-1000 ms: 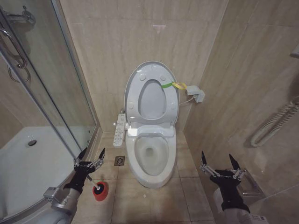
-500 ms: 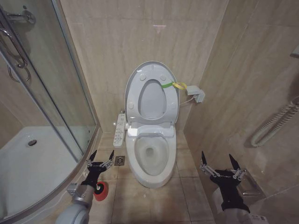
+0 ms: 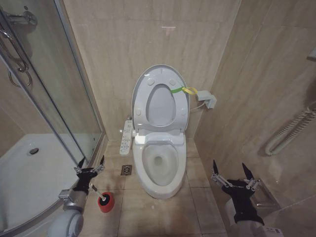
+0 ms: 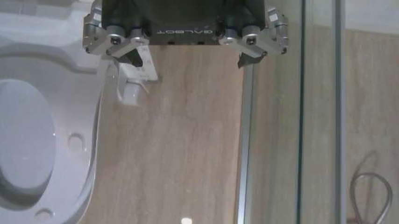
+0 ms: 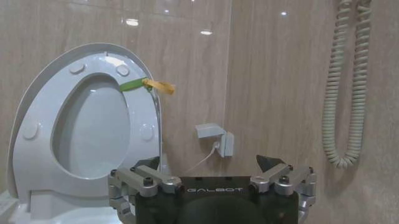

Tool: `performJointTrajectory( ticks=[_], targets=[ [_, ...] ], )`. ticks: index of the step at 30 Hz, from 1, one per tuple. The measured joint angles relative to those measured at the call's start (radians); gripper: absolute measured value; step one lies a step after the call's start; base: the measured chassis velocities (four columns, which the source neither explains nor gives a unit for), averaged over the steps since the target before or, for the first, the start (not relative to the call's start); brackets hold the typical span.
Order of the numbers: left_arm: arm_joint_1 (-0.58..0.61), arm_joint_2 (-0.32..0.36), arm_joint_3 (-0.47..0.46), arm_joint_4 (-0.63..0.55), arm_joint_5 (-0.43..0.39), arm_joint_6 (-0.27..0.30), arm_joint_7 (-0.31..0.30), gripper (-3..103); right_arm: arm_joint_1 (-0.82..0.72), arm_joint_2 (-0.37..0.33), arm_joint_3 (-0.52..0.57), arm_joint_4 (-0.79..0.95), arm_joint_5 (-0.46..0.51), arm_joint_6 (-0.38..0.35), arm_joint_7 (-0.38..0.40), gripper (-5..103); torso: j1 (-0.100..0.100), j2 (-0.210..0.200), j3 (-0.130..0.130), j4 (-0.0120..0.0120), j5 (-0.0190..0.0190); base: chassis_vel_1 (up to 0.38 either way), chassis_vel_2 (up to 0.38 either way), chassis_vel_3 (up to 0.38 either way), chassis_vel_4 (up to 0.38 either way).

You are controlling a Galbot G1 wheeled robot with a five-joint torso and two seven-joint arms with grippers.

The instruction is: Open the toilet lid, clean the toilet bowl with a toilet brush, close the toilet lid, and flush.

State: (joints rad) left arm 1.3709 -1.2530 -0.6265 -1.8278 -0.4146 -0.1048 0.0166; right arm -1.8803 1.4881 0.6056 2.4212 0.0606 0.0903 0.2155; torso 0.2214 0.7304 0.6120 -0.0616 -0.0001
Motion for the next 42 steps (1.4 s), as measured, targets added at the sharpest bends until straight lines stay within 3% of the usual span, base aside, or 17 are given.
performJointTrajectory(
  ticks=[13,21,34,42],
  targets=[
    [0.185,0.003,0.011,-0.232,-0.068,0.050,-0.063,98,0.000,0.000,0.000,0.000,0.000,0.000,0.000,100,0.000,0.000,0.000,-0.0002,0.0001,0.000,0.000,0.000,0.000],
    [0.338,-0.030,-0.028,-0.343,-0.052,0.046,-0.069,97,0.000,0.000,0.000,0.000,0.000,0.000,0.000,100,0.000,0.000,0.000,0.0000,0.0001,0.000,0.000,0.000,0.000],
    [0.448,-0.031,-0.095,-0.470,-0.042,0.043,-0.070,97,0.000,0.000,0.000,0.000,0.000,0.000,0.000,100,0.000,0.000,0.000,-0.0002,0.0001,0.000,0.000,0.000,0.000],
    [0.504,-0.020,-0.133,-0.569,-0.095,0.095,-0.094,96,0.000,0.000,0.000,0.000,0.000,0.000,0.000,100,0.000,0.000,0.000,-0.0001,0.0001,0.000,0.000,0.000,0.000]
  ],
)
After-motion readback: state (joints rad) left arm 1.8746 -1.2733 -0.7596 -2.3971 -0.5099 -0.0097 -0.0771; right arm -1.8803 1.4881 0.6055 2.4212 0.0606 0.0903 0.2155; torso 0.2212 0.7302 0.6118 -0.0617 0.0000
